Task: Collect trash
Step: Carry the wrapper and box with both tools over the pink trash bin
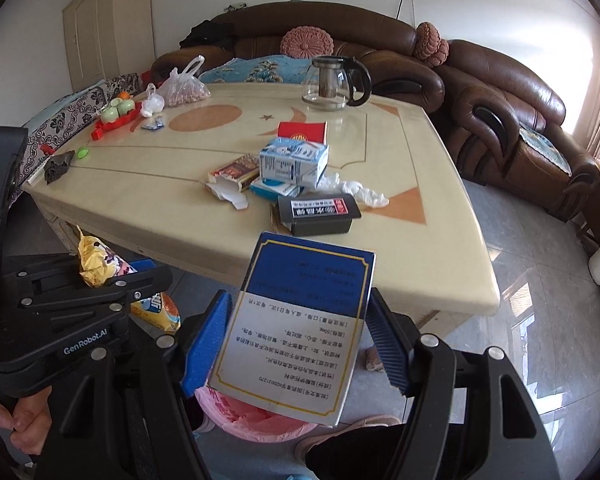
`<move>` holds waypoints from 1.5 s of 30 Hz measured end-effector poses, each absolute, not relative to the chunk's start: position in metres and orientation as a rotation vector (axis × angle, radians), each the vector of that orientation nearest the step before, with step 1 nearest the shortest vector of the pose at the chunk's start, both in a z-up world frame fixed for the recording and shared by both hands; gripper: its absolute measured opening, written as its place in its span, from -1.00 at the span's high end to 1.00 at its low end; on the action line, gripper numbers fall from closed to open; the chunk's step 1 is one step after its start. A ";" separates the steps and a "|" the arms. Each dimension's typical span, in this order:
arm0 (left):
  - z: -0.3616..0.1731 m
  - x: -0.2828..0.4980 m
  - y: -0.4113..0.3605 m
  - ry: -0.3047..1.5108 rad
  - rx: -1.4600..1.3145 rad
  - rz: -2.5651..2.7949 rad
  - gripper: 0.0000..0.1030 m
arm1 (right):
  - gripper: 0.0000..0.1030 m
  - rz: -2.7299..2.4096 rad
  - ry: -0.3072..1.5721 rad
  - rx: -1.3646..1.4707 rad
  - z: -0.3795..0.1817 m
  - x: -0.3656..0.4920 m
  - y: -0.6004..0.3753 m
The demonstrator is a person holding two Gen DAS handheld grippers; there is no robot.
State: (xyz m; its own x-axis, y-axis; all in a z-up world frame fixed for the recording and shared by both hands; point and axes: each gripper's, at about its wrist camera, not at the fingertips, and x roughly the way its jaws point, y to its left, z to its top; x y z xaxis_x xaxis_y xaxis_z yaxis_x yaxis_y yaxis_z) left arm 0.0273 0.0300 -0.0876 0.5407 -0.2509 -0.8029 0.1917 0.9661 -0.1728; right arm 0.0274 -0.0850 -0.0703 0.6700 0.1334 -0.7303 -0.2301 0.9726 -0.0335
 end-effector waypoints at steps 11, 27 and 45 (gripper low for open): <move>-0.131 0.040 0.018 1.060 -0.054 -0.266 0.64 | -0.29 0.207 0.914 -0.124 -0.116 0.037 -0.086; -0.213 0.068 0.011 1.256 -0.057 -0.247 0.64 | -0.30 0.214 1.097 -0.108 -0.202 0.066 -0.089; -0.297 0.095 0.019 1.486 -0.207 -0.248 0.64 | -0.30 0.254 1.318 -0.112 -0.300 0.096 -0.083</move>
